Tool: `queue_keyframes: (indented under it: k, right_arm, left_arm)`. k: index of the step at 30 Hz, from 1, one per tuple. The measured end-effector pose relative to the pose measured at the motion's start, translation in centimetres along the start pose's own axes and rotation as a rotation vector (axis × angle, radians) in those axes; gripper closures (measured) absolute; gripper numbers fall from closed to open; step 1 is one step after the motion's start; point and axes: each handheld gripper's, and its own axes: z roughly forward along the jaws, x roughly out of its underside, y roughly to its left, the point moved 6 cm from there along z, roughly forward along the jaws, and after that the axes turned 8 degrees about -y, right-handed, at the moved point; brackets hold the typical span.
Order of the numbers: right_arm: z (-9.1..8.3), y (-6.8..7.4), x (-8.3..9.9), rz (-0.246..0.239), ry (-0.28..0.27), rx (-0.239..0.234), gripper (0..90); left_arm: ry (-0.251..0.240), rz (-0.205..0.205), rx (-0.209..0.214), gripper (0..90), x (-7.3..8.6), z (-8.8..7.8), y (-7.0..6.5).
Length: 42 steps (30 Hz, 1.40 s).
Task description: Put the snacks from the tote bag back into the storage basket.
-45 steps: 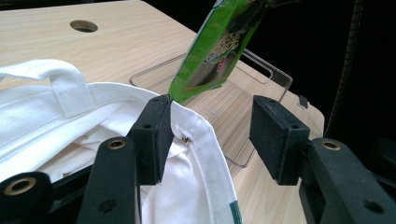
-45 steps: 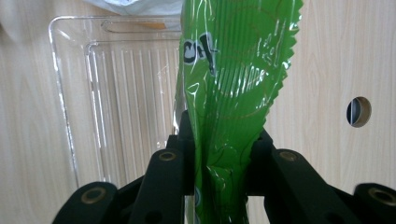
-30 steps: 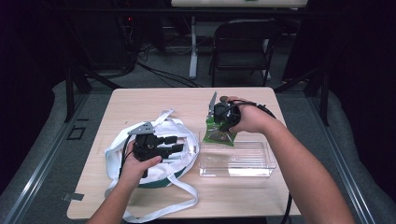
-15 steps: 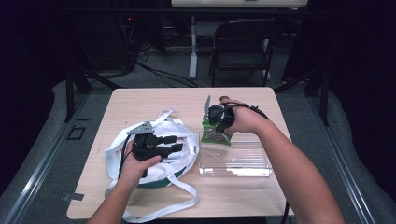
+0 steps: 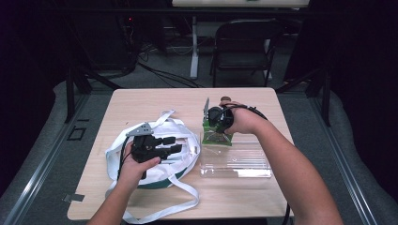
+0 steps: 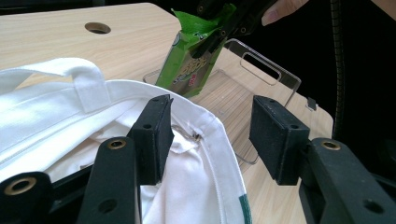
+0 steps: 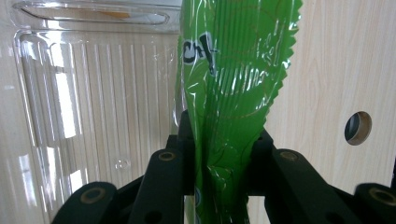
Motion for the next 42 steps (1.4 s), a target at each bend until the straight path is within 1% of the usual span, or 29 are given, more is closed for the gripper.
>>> queue_keyframes:
  k: [3,4,8,13,15,18,22,25,28,30,31,33,37,42]
  right_arm:
    - [0.2,0.1,-0.1,-0.007,-0.002,-0.001,73.7]
    - [0.3,0.1,-0.2,-0.017,0.002,-0.001,73.7]
    - [0.7,0.1,-0.3,-0.019,0.009,-0.007,73.5]
    - [1.0,-0.1,-0.4,-0.006,0.002,-0.005,72.0]
    - [1.0,-0.2,-0.4,0.006,-0.004,-0.005,70.0]
    - [1.1,-0.5,-0.3,0.001,0.002,0.019,63.7]
    - [1.1,-0.7,-0.2,0.007,0.001,0.035,57.2]
    - [1.1,-0.8,-0.3,0.007,-0.001,0.047,54.6]
    - [1.1,-0.9,-0.4,0.024,-0.008,0.052,48.8]
    - [1.1,-0.9,-0.4,0.056,-0.018,0.051,44.6]
    - [1.0,-0.9,-0.5,0.058,-0.021,0.046,44.6]
    - [0.8,-1.0,-0.6,0.059,-0.023,0.055,42.9]
    - [0.4,-0.9,-0.8,0.067,-0.046,0.06,41.8]
    - [-0.1,-1.0,-0.9,0.064,-0.056,0.075,41.6]
  left_arm:
    - [-0.001,-0.003,-0.008,48.9,0.1,-0.3,0.0]
    - [-0.001,-0.003,-0.012,48.9,0.1,-0.3,0.1]
    - [-0.007,-0.007,-0.019,48.9,0.2,-0.6,0.2]
    - [-0.007,-0.009,-0.028,49.0,0.3,-0.9,0.3]
    - [-0.008,-0.008,-0.029,49.0,0.4,-1.0,0.3]
    - [-0.009,-0.011,-0.034,49.0,0.4,-1.1,0.3]
    - [-0.003,-0.01,-0.036,49.0,0.5,-1.2,0.4]
    - [-0.006,-0.011,-0.037,49.0,0.5,-1.2,0.4]
    - [-0.006,-0.011,-0.038,49.0,0.5,-1.2,0.4]
    - [-0.007,-0.012,-0.039,49.0,0.5,-1.2,0.4]
    - [-0.009,-0.014,-0.037,48.9,0.4,-1.2,0.4]
    - [-0.013,-0.015,-0.035,48.9,0.4,-1.2,0.3]
    - [-0.015,-0.015,-0.035,48.9,0.3,-1.2,0.4]
    - [-0.013,-0.015,-0.038,48.8,0.3,-1.2,0.4]
